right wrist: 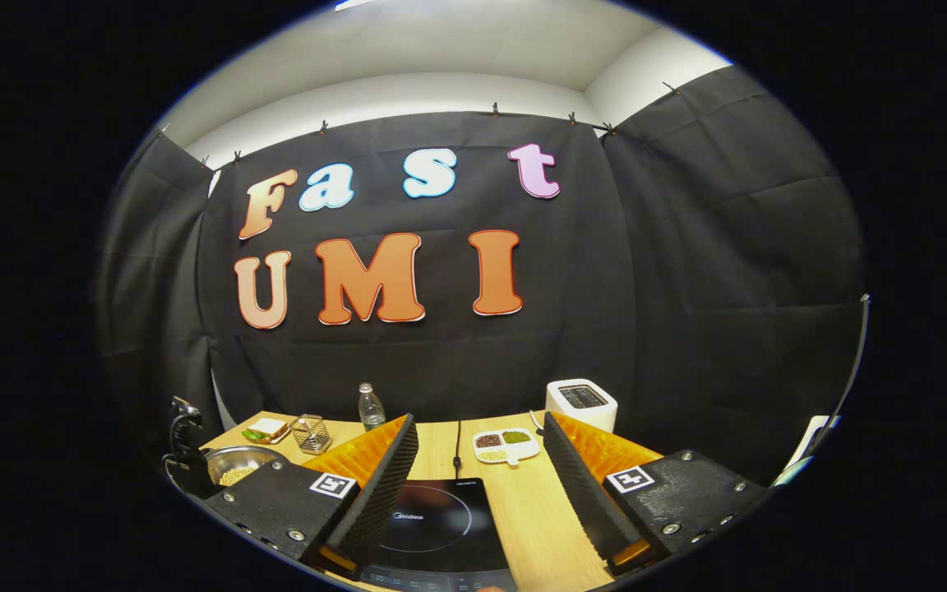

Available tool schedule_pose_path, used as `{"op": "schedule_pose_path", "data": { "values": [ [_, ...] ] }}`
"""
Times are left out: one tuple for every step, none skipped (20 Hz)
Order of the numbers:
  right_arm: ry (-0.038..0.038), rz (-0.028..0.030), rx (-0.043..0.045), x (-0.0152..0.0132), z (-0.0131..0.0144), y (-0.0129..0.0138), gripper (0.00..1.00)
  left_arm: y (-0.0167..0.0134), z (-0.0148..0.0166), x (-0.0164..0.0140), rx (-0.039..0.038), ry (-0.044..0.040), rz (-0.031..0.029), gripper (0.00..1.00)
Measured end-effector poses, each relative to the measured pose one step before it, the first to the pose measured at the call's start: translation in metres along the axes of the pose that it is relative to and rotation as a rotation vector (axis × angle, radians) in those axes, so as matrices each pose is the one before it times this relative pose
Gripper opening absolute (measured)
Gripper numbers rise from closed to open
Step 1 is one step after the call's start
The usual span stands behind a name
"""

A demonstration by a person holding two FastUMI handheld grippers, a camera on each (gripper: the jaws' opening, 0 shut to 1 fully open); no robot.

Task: First push the handle of the pot to place it horizontally, then grasp the pot with both hands and set it on the induction cooktop.

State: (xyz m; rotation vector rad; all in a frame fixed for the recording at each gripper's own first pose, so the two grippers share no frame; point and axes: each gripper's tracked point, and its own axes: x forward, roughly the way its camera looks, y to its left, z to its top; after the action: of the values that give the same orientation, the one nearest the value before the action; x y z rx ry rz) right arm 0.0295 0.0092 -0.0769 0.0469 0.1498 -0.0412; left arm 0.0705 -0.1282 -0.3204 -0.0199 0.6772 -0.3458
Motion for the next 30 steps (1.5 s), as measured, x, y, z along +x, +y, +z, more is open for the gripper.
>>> {"op": "schedule_pose_path", "data": {
  "values": [
    [0.00017,0.00823,0.00213,-0.00023,-0.00109,0.00881,0.95,0.00767,0.00978,-0.01178,0.00380,-0.03173,0.00886,0.02],
    [0.00157,0.00768,0.00246,-0.00004,-0.00161,0.00911,0.95,0.01173,0.00874,-0.00998,0.00557,-0.03003,0.02223,0.02],
    [0.00446,0.00720,0.00382,0.00064,-0.00373,0.01023,0.95,0.01802,0.00702,-0.01030,0.01175,-0.01733,0.03495,0.01],
    [0.01039,0.01046,0.00205,0.00126,-0.00552,0.01062,0.95,0.01785,0.00885,-0.01234,0.01358,-0.03425,0.04033,0.02],
    [0.01589,0.01419,-0.00022,0.00265,-0.00824,0.01318,0.95,0.01800,0.00650,-0.01134,0.01218,-0.02815,0.03626,0.02],
    [0.01484,0.00901,0.00224,0.00260,-0.00691,0.01167,0.95,0.01721,0.00490,-0.01003,0.00589,-0.01903,0.02517,0.02],
    [0.00810,0.00631,0.00686,0.00313,-0.00604,0.01172,0.95,0.01615,0.00370,-0.00784,-0.00087,-0.01383,0.01791,0.02],
    [0.00877,0.00987,0.00684,0.00327,-0.00557,0.01271,0.95,0.01598,0.00191,-0.00116,-0.00364,-0.01318,0.02107,0.02],
    [0.01250,0.01068,0.00681,0.00370,-0.00807,0.01413,0.95,0.01812,0.00349,-0.00036,-0.00567,-0.01869,0.01501,0.02],
    [0.01421,0.01250,0.00894,0.00483,-0.00847,0.01465,0.95,0.01714,0.00354,0.00009,-0.01115,-0.02468,0.01695,0.02],
    [0.01612,0.01203,0.01140,0.00502,-0.00960,0.01401,0.95,0.01706,0.00402,-0.00037,-0.01592,-0.02115,0.00658,0.02],
    [0.01561,0.00958,0.01269,0.00568,-0.00917,0.01373,0.95,0.01335,0.00165,0.00326,-0.01936,-0.01683,0.00007,0.18],
    [0.01725,0.00581,0.01310,0.00598,-0.01117,0.01203,0.95,0.01292,0.00142,0.00460,-0.02375,-0.01423,-0.00275,0.26],
    [0.02232,0.00360,0.00944,0.00720,-0.01245,0.01198,0.95,0.01276,-0.00218,0.00395,-0.02246,-0.00273,-0.00394,0.34],
    [0.02602,0.00073,0.00506,0.00842,-0.01446,0.01095,0.95,0.01199,-0.00499,0.00445,-0.01462,0.00585,-0.00082,0.34],
    [0.02559,0.00216,0.00305,0.00816,-0.01228,0.01091,0.95,0.01227,-0.00328,0.00546,-0.00570,0.00520,0.00188,0.52],
    [0.02308,0.00429,0.00169,0.00731,-0.01147,0.01009,0.95,0.01021,-0.00408,0.00499,0.00152,0.00255,0.00147,0.71],
    [0.01534,0.00387,0.00115,0.00743,-0.00844,0.00982,0.95,0.00863,-0.00197,0.00538,0.00259,-0.00165,0.00637,0.78],
    [0.01781,-0.00026,-0.00156,0.00888,-0.00969,0.00807,0.95,0.00843,-0.00267,0.00689,0.00087,0.00322,0.00976,0.78],
    [0.02034,0.00158,-0.00438,0.00843,-0.00868,0.00758,0.95,0.00683,-0.00481,0.00671,-0.00395,0.00678,0.00097,0.81],
    [0.02265,0.00175,-0.00625,0.00939,-0.01067,0.00902,0.95,0.00078,-0.00719,0.00496,-0.00725,0.01600,-0.02095,0.83],
    [0.02409,0.00033,-0.00875,0.00927,-0.01088,0.00677,0.95,-0.00295,-0.00597,0.00556,-0.00596,0.01145,-0.02441,0.84],
    [0.02404,-0.00197,-0.01036,0.01022,-0.01027,0.00747,0.95,0.00106,-0.00537,0.00660,-0.00200,0.01271,-0.01242,0.84],
    [0.02513,-0.00237,-0.01272,0.00876,-0.00899,0.00539,0.96,0.00414,-0.00820,0.00784,0.00230,0.02428,0.00045,0.83],
    [0.02471,-0.00162,-0.01167,0.00864,-0.00992,0.00517,0.95,0.00636,-0.00789,0.00812,0.00281,0.02288,0.01011,0.83],
    [0.02388,-0.00455,-0.00809,0.00767,-0.00890,0.00356,0.96,0.00596,-0.00601,0.00716,-0.00050,0.02107,0.01043,0.83],
    [0.02720,-0.01854,-0.00463,0.00757,-0.01112,-0.00030,0.96,0.00391,-0.00645,0.00756,-0.00407,0.02168,0.00056,0.84],
    [0.02828,-0.02031,-0.00119,0.00741,-0.00940,-0.00136,0.96,0.00332,-0.00600,0.00518,-0.00204,0.02535,0.00194,0.84],
    [0.02243,-0.00578,0.00043,0.00750,-0.00608,0.00224,0.96,0.00284,-0.00171,0.00414,0.01328,0.00598,0.00424,0.84],
    [0.01576,-0.00207,0.00154,0.00563,-0.00475,0.00081,0.96,0.00193,0.00159,0.00534,0.00969,-0.00954,0.00727,0.85]
  ]
}}
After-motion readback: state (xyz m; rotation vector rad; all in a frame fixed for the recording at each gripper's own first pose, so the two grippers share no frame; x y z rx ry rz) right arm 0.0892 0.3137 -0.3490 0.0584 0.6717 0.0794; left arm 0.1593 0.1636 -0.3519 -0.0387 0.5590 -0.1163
